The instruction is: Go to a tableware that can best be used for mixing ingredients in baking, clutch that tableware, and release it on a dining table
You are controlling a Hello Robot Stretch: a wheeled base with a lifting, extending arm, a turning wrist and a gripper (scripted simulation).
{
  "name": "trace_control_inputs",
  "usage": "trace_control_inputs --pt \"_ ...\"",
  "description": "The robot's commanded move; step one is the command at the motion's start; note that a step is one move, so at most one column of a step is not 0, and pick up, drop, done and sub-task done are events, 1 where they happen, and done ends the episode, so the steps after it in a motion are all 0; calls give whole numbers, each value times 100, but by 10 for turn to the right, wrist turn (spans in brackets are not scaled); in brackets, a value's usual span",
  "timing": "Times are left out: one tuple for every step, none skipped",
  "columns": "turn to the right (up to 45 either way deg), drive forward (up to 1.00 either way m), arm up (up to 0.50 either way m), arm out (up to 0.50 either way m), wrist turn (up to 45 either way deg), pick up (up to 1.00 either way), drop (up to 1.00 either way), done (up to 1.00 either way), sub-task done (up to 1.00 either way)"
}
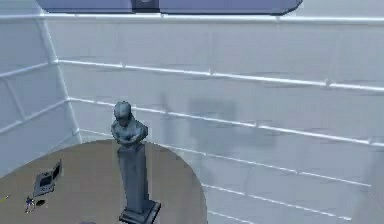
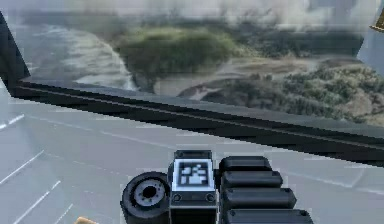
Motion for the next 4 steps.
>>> trace_control_inputs --pt "450 0 0 0 0 0 0 0 0" --pt "330 0 0 0 0 0 0 0 0" --pt "-450 0 0 0 0 0 0 0 0" --pt "-420 0 0 0 0 0 0 0 0"
